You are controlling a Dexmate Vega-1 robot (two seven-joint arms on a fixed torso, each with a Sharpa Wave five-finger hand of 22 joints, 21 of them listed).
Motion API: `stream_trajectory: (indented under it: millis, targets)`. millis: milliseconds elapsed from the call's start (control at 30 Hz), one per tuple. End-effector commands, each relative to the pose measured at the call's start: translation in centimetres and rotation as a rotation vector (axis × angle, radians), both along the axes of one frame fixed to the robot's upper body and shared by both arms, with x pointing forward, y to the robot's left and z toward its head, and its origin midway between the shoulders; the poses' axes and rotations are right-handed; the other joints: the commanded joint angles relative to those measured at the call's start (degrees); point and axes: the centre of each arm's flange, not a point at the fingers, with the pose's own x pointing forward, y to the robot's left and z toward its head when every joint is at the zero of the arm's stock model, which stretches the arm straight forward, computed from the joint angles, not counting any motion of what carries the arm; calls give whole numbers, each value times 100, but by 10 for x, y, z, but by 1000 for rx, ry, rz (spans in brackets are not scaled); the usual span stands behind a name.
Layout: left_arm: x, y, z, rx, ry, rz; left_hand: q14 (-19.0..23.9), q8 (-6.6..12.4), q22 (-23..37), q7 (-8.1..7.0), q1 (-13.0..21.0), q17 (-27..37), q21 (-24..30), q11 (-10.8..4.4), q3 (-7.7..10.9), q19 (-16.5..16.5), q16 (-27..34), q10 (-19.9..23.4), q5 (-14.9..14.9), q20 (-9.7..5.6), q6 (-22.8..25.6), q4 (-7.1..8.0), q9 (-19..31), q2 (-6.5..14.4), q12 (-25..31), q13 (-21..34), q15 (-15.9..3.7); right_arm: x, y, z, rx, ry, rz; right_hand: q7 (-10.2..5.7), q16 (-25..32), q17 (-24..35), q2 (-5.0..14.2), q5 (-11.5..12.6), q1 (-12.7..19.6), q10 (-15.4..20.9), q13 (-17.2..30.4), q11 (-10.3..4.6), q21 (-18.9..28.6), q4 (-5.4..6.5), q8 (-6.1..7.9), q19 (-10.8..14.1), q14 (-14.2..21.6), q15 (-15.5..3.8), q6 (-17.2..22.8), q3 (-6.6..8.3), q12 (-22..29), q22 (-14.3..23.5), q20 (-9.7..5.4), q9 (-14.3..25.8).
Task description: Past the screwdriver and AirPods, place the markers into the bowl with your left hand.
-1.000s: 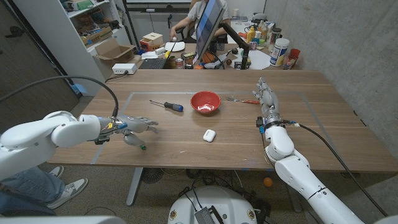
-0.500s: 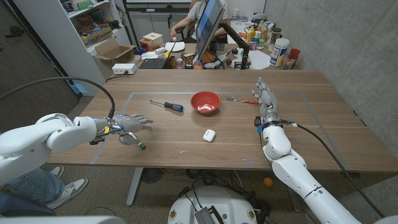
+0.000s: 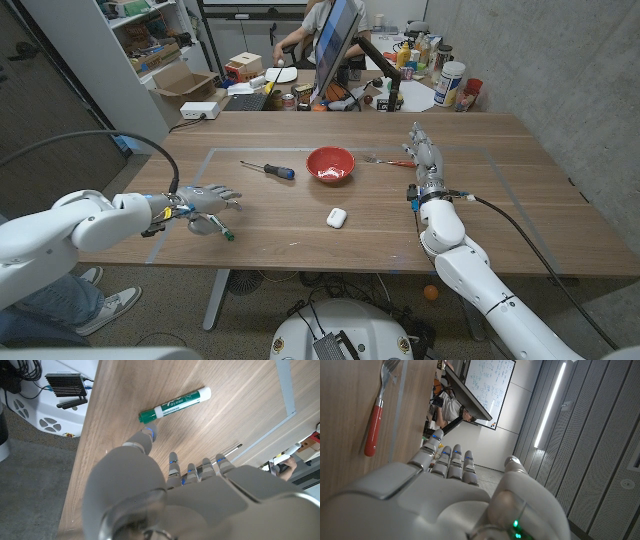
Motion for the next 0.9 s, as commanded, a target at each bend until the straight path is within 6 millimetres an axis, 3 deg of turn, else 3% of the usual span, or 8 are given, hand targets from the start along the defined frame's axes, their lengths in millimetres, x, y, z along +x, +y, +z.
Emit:
stream_trajectory:
  millis: [33,500,900]
  targets:
    - [-1,5,-22,23,-33,1,-8,54,26,-1,67,24,14,-28,-33,-175,47,-7,-16,34,26,7,28,5,44,18,21,3,-2,6,-7,8,-4,-15,-10,-7,-31,37,1,48,22,8,-12,-52,-15,26,-13,26,29,8,1,20,38,6]
    - [-4,12,-42,21,-29,-24,15,70,27,-32,77,24,19,-63,-56,-172,57,-1,-20,34,31,12,52,16,56,28,17,2,2,7,-21,31,-9,-9,-8,-11,-33,39,-9,50,22,13,-17,-60,-17,26,-15,29,28,-1,0,21,40,7]
    - [-3,24,-27,66,-50,19,15,78,27,-40,85,23,18,-66,-72,-178,56,-8,-24,36,31,12,68,19,60,35,17,4,2,4,-10,51,-10,-9,-2,-8,-17,39,-31,40,23,9,-21,-56,-20,27,-19,39,24,-11,-5,21,39,7]
